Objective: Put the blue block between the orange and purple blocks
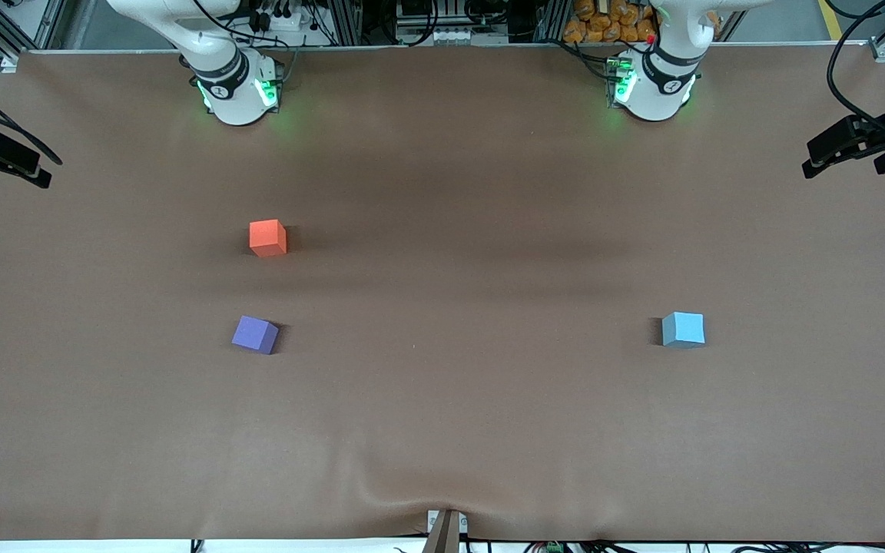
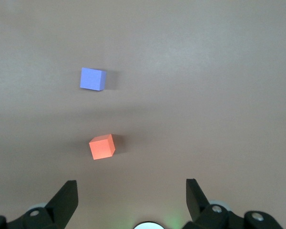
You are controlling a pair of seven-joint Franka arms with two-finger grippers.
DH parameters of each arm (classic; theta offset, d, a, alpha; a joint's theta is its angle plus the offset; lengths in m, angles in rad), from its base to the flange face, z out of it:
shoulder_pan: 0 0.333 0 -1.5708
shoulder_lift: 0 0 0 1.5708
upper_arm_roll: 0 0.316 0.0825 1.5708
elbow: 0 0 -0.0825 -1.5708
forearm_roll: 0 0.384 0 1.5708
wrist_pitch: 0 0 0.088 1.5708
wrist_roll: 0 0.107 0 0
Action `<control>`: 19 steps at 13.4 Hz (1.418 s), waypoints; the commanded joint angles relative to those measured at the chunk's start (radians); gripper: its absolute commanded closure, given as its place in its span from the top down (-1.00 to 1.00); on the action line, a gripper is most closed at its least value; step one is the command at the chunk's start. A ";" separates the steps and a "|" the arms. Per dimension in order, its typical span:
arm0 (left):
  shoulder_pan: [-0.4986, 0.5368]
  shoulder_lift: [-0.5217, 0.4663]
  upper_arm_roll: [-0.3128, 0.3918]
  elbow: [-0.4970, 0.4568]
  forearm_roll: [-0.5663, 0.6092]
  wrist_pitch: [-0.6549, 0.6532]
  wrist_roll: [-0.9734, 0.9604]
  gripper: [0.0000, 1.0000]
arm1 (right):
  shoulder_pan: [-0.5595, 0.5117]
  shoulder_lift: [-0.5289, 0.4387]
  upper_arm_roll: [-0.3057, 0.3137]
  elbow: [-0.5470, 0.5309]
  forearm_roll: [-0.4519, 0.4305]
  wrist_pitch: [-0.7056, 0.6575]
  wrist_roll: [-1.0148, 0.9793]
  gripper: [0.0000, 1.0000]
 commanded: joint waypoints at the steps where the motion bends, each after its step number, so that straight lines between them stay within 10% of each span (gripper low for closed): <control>1: -0.005 0.012 -0.006 0.029 0.022 -0.017 0.005 1.00 | 0.011 0.006 0.007 0.022 -0.037 -0.017 0.001 1.00; 19: 0.008 0.018 -0.004 0.033 0.012 -0.003 0.010 1.00 | 0.010 0.006 0.007 0.025 -0.037 -0.019 0.001 1.00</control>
